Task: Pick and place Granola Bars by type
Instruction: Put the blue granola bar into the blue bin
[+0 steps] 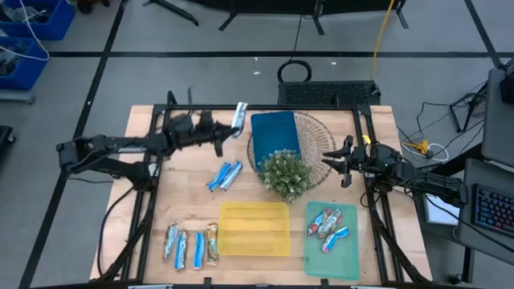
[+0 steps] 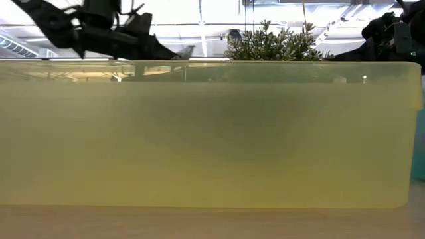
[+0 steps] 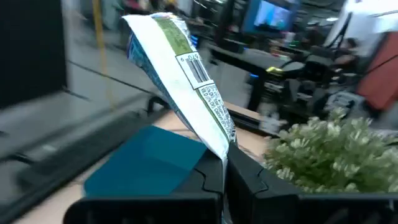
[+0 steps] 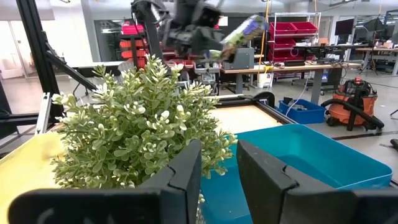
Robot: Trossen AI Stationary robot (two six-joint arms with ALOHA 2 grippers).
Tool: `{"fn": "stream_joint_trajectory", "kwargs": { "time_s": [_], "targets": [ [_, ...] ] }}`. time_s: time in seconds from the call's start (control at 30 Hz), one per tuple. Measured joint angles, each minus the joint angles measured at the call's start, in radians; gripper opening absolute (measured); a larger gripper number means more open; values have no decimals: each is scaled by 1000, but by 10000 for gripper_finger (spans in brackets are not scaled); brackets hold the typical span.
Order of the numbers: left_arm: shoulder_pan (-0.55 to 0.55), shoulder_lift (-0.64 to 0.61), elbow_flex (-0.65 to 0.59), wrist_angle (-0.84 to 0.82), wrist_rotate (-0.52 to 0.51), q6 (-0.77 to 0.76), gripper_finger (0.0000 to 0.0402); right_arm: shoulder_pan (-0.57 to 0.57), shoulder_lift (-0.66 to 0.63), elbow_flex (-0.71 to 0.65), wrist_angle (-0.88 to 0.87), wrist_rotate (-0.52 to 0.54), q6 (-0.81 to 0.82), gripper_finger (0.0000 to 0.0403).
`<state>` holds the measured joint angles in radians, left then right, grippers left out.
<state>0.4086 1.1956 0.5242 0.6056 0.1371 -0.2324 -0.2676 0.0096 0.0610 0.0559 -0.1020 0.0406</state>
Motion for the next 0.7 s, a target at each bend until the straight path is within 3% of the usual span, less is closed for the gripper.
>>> {"fn": "stream_joint_trajectory", "kwargs": {
  "time_s": [0.07, 0.13, 0.37, 0.5, 0.7],
  "targets": [
    [50, 49, 87, -105, 96, -54, 4, 0, 0, 0, 0, 0, 0, 93],
    [69, 112, 201, -279, 118, -52, 4, 0, 0, 0, 0, 0, 0, 93],
    [70, 360, 588, -790, 124, 188, 4, 0, 0, 0, 0, 0, 0, 93],
    [70, 487, 717, -911, 133, 223, 4, 0, 0, 0, 0, 0, 0, 93],
    [66, 630, 793, -927, 183, 228, 4, 0, 0, 0, 0, 0, 0, 93]
  ]
}}
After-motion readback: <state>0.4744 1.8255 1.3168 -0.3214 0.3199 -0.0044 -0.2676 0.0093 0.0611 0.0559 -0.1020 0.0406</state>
